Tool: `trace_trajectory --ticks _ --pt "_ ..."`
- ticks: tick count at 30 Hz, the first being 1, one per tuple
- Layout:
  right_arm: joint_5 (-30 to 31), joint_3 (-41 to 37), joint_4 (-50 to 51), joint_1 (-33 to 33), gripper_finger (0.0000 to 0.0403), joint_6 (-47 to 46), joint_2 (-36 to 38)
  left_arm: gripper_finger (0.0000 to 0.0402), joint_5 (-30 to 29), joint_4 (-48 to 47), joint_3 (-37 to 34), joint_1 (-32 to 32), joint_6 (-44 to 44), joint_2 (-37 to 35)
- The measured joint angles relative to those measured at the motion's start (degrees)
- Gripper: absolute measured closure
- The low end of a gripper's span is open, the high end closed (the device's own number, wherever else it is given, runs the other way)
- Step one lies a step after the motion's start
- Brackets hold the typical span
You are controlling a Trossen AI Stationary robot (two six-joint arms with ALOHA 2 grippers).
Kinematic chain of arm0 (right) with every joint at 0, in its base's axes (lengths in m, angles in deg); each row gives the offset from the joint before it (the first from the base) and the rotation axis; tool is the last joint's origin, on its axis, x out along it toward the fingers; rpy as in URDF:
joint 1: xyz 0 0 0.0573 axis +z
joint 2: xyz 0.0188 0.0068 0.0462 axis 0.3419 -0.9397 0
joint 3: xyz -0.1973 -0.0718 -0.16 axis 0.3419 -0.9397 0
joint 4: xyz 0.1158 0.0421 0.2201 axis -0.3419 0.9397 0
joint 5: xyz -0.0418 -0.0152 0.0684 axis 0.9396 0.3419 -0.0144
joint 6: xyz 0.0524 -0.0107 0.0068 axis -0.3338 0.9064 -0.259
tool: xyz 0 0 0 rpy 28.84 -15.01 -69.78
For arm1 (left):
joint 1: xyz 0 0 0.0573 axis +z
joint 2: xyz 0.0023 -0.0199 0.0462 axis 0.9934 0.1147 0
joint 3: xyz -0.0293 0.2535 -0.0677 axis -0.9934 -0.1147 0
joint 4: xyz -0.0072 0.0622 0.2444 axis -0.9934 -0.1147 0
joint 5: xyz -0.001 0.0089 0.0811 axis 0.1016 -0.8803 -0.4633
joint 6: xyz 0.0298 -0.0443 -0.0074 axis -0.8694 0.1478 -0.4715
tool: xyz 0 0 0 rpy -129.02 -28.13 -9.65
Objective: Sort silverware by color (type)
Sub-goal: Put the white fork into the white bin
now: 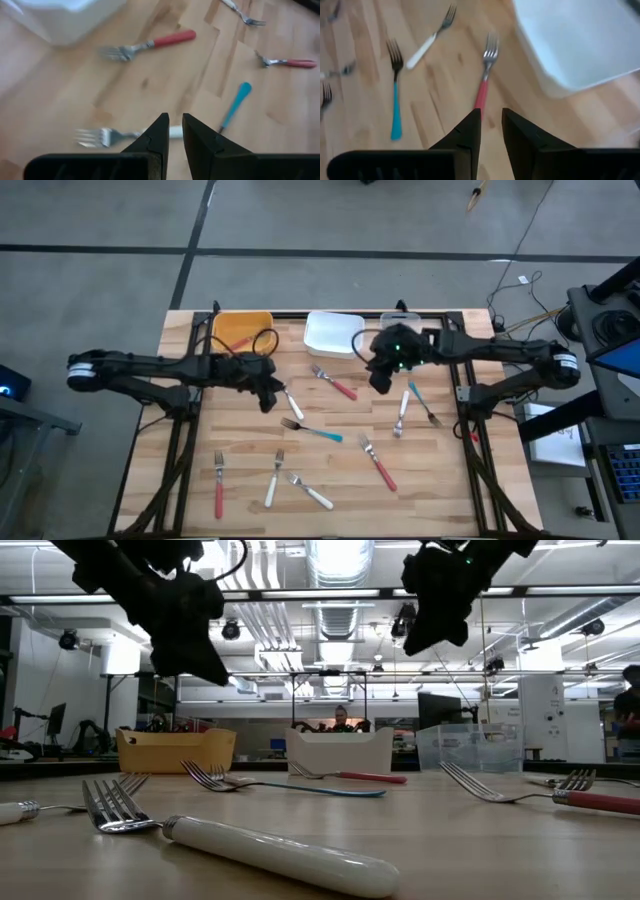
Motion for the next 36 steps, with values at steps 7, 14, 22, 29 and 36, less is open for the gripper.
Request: trace_trajectory --ticks 7,14,22,29,36 --pt "0.07 -4.94 -0.05 1.09 0.0339 -0.63 0.03 0.0366 3.6 1.04 0.0 -0.68 19.45 3.94" --pt "3.24 -6.14 0.18 1.09 0.0338 1.63 0.05 0.0366 7.81 2.47 0.0 -3.85 30.2 9.46" --pt "12.48 -8.27 -1.01 1.05 0.034 3.94 0.03 0.0366 4.94 3.79 0.09 -3.96 40.18 13.73" --pt "14.87 -9.7 -1.09 0.75 0.034 7.56 0.13 0.0366 -0.19 3.29 4.37 -3.96 43.82 19.3" --pt "15.02 -9.83 -1.07 0.68 0.033 9.07 0.18 0.0366 -0.36 -7.39 12.65 -4.34 44.95 26.23"
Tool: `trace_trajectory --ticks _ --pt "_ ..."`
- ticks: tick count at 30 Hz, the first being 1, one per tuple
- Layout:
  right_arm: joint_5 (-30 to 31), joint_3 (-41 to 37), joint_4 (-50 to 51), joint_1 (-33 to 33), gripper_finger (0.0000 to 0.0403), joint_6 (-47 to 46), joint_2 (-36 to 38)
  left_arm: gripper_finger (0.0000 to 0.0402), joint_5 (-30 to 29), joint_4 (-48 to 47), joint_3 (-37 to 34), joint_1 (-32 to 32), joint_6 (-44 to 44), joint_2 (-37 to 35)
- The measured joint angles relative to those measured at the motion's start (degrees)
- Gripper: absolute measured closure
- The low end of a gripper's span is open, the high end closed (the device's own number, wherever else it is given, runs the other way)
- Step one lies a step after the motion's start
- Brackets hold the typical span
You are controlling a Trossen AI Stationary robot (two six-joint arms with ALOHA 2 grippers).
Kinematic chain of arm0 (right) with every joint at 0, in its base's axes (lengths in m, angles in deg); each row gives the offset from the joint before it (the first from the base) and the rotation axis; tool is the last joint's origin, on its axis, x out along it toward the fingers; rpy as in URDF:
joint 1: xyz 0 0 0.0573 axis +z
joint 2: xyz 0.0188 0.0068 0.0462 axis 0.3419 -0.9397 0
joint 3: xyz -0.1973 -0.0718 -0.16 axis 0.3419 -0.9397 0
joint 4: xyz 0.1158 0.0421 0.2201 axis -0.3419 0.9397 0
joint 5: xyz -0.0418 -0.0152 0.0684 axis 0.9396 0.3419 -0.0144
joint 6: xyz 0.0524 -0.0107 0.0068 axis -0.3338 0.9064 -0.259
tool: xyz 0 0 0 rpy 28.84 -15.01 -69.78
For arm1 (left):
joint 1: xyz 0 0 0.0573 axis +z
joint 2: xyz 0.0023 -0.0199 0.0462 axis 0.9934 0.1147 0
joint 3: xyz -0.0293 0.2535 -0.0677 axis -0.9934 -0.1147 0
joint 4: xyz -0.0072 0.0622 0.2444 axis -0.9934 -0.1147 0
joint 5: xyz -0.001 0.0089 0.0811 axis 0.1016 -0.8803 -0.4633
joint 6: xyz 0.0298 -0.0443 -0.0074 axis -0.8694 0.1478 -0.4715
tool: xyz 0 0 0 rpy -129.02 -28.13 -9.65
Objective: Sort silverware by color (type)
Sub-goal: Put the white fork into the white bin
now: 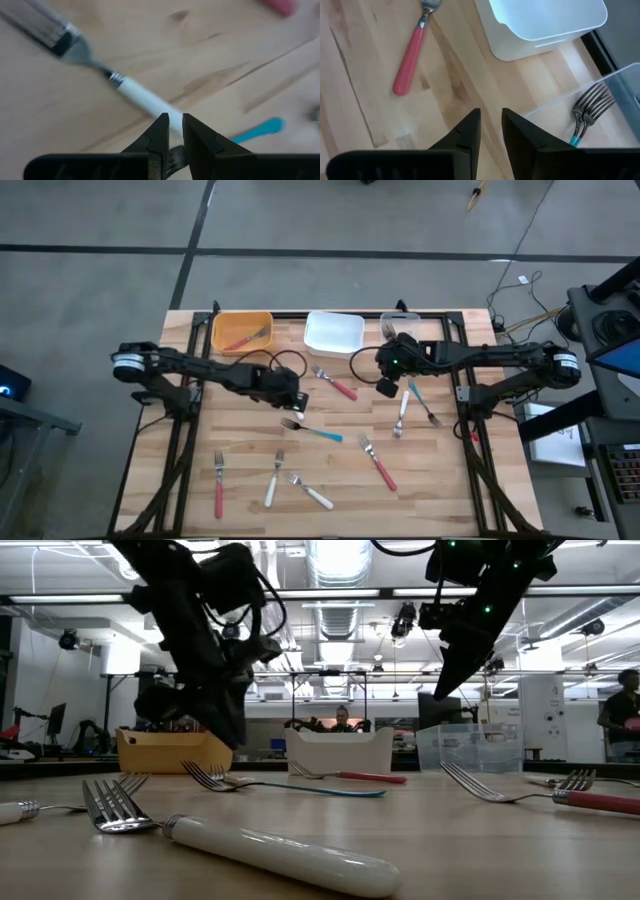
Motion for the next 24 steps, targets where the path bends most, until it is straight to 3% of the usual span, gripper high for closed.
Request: trace_trajectory --ticks 3,11,17,24 --pt "0.02 0.0 0.02 0.0 0.0324 0.57 0.25 0.0366 -0.17 -8.25 4.22 -0.07 0.36 2.47" --pt "0.04 0.0 0.06 0.0 0.0317 1.38 1.57 0.0359 -9.3 -21.86 14.11 -0.29 0.7 9.84" --pt "0.04 -0.4 0.05 0.0 0.0316 0.56 3.18 0.0324 -10.43 -24.07 17.33 -0.31 0.02 15.38" --pt "0.04 -0.55 0.04 0.0 0.0316 0.45 3.47 0.029 -10.49 -22.87 17.6 -0.31 0.1 16.31"
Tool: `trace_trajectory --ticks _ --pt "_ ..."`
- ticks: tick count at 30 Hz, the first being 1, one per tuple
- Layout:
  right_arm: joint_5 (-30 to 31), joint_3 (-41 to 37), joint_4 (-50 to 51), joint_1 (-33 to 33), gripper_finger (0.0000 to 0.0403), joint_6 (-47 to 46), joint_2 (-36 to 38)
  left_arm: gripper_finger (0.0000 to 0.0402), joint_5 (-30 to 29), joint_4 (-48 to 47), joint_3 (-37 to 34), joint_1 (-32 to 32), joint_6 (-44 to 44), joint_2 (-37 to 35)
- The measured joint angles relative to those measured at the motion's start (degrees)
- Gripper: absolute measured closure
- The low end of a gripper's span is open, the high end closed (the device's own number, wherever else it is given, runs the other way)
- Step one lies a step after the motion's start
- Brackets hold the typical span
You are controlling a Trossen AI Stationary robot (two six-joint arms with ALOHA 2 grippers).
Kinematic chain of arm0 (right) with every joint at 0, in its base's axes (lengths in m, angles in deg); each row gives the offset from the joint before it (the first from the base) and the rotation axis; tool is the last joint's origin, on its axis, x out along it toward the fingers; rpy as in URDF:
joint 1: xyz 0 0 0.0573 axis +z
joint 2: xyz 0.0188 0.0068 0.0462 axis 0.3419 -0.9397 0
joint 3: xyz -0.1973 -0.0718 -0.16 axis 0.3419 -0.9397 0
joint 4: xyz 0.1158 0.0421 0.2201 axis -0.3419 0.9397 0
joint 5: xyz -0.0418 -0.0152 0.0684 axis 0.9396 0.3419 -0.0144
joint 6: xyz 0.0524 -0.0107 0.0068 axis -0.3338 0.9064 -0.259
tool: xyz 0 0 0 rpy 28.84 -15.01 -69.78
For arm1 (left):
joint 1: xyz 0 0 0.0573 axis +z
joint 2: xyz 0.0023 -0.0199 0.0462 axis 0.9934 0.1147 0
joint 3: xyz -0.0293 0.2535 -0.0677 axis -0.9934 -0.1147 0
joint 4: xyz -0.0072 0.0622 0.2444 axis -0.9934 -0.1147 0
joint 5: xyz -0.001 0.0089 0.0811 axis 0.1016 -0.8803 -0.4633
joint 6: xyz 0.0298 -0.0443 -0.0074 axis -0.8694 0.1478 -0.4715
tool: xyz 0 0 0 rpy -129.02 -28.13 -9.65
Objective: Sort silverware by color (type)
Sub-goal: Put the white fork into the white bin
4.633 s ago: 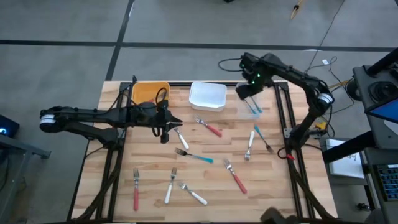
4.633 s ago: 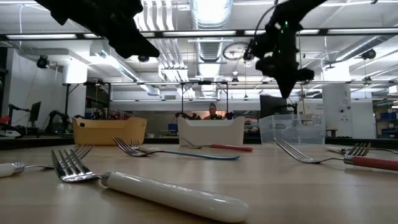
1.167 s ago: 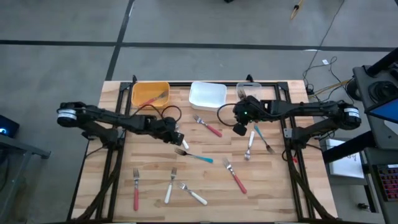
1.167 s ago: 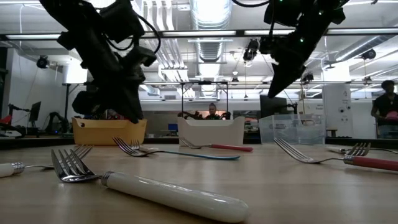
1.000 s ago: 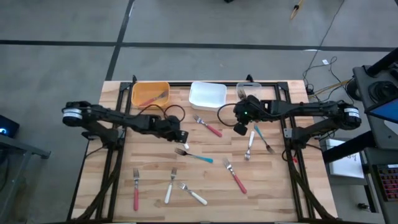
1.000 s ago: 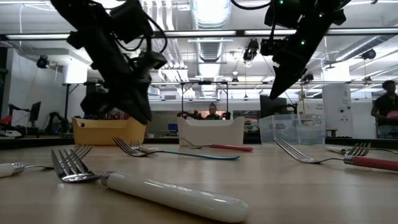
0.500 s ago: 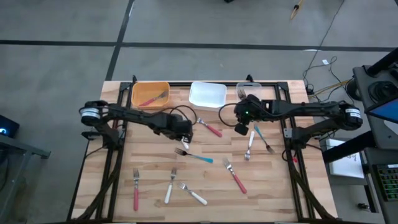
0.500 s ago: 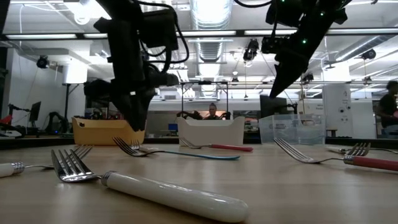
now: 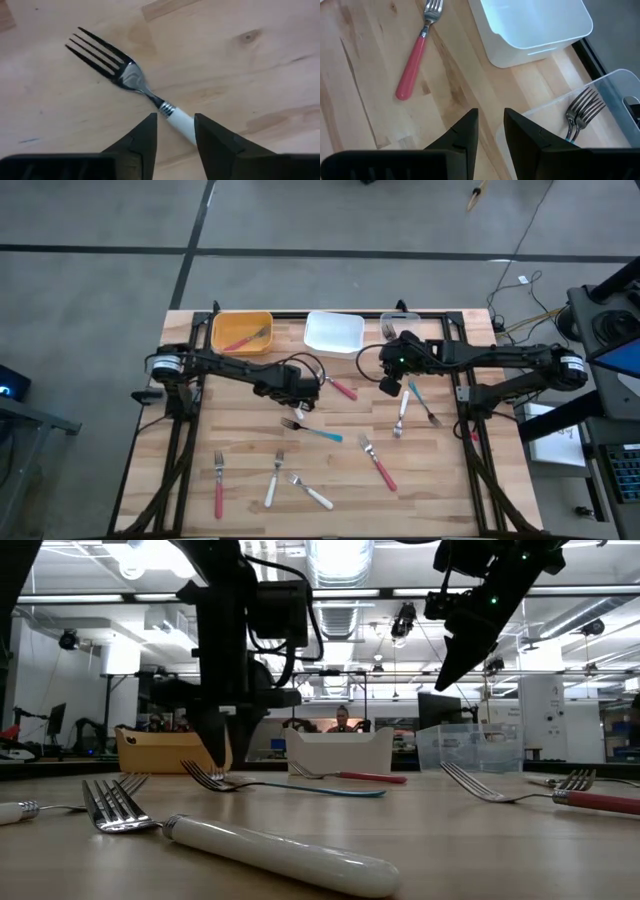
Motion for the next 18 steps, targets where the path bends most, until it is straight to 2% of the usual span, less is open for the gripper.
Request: trace_trajectory --ticks 13,18 --pt "0.0 -0.02 -0.02 0.0 0.0316 0.05 0.0 0.0283 -2.22 5.54 -4.62 0.0 2.87 0.02" --pt "0.0 -0.02 -0.04 0.0 0.0316 0.14 -0.02 0.03 -2.68 7.91 -5.99 -0.04 1.0 -0.04"
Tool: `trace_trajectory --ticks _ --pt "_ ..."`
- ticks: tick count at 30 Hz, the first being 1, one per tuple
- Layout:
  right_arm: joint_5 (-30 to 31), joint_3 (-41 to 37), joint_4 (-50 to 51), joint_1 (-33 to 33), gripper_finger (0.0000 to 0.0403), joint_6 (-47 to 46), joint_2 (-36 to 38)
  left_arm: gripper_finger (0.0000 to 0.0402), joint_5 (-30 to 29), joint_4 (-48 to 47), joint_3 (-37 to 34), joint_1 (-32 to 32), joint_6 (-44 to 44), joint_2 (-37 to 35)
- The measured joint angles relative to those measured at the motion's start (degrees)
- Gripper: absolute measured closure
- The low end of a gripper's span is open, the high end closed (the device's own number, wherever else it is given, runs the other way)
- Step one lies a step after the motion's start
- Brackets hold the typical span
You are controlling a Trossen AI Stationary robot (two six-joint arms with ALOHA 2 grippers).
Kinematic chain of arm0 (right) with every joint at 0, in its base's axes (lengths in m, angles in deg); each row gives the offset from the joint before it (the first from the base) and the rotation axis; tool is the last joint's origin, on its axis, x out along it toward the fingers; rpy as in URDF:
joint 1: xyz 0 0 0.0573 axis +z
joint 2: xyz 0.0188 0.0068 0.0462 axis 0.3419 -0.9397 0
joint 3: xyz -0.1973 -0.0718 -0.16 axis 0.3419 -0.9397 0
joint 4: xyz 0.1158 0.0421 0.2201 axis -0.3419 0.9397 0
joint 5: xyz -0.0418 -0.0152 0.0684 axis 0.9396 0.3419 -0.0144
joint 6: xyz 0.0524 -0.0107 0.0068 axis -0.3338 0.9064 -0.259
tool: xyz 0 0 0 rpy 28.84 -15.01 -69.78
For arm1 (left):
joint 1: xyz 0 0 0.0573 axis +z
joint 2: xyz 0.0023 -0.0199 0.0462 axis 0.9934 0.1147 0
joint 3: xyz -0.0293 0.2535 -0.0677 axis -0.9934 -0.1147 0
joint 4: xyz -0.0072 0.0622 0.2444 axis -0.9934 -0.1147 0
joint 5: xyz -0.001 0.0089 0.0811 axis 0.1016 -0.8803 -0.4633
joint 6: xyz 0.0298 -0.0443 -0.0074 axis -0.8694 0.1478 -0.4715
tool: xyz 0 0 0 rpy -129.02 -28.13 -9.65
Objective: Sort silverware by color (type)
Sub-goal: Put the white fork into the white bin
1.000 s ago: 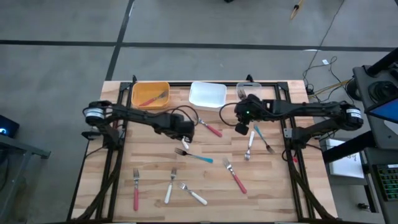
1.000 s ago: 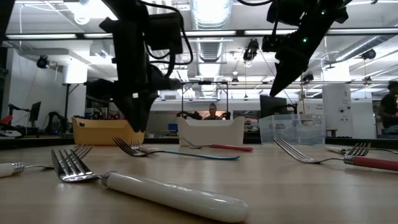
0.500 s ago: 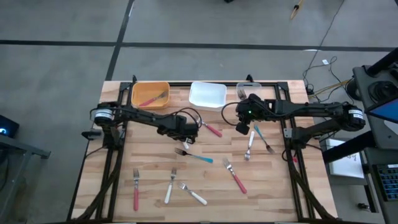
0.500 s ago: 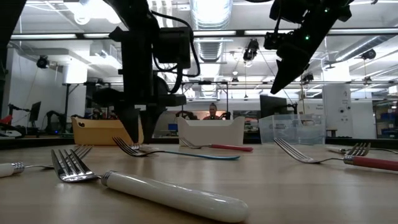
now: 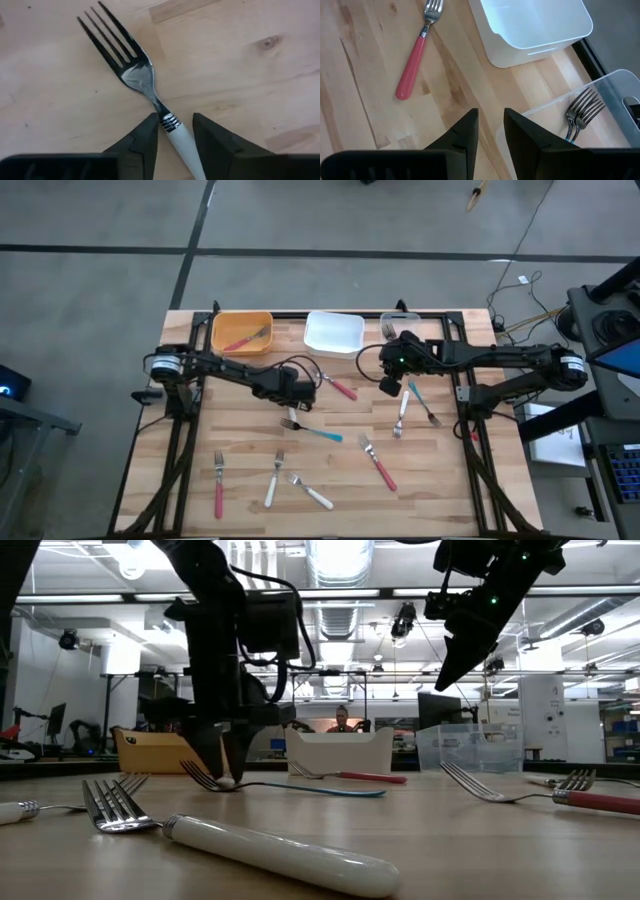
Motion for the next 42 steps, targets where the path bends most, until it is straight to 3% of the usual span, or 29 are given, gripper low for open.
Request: trace_trajectory --ticks 8,14,19,26,32,42 --pt "0.0 0.0 -0.02 0.0 0.0316 0.02 0.0 0.0387 -1.64 0.4 -0.61 -0.02 -0.67 -0.07" --pt "0.0 0.0 -0.02 0.0 0.0316 0.17 0.0 0.0389 -2.39 -0.33 -0.5 -0.09 -2.89 -0.72" --pt "0.0 -0.15 -0.22 0.0 0.0316 0.4 -0.02 0.0395 -1.97 -2.8 0.0 -0.24 -8.65 -5.24" --pt "0.04 -0.17 -3.12 0.0 0.0317 1.93 -0.02 0.0395 -1.11 -3.48 0.01 0.9 -30.28 -15.57" --pt "0.04 -0.17 -11.02 -0.02 0.0332 3.23 -0.02 0.0395 -1.1 0.55 1.09 7.24 -53.27 -22.96" --pt "0.0 -0.22 -15.49 -4.16 0.0348 5.52 -0.03 0.0394 6.74 6.71 6.77 23.32 -80.36 -21.67"
